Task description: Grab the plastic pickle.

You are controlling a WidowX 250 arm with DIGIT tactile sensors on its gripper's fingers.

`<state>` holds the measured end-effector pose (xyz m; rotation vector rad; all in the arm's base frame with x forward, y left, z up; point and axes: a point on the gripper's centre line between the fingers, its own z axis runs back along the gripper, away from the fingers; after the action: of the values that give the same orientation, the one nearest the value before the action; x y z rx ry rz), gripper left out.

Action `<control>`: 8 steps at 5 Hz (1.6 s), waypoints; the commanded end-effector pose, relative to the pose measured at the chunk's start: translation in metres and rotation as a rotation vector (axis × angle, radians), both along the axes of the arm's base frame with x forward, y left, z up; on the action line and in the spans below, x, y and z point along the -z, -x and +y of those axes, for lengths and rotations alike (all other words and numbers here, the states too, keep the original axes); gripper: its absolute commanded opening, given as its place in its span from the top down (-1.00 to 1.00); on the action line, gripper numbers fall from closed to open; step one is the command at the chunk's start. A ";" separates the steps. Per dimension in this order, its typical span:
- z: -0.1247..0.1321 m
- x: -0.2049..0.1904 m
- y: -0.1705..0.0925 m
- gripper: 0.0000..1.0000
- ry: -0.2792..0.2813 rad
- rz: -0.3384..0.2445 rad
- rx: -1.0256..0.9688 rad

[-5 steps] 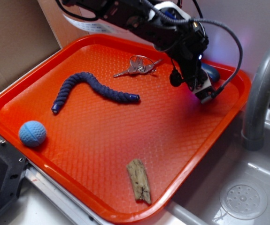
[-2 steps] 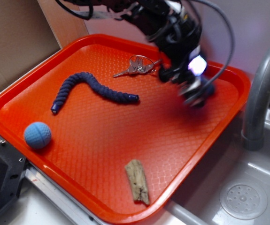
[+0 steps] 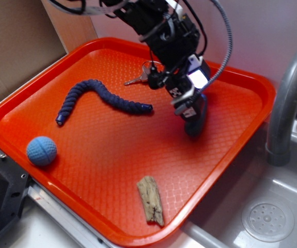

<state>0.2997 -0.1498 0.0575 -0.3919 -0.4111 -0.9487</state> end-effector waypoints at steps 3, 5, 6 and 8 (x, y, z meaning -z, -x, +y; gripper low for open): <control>-0.027 -0.044 0.013 -1.00 -0.179 0.165 -0.461; 0.002 -0.058 0.020 -1.00 -0.165 0.093 -0.024; -0.002 -0.043 0.017 -1.00 -0.227 0.038 0.098; -0.045 0.012 0.019 -1.00 -0.294 0.060 0.042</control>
<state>0.2785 -0.1789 0.0247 -0.1617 -0.1704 -0.9972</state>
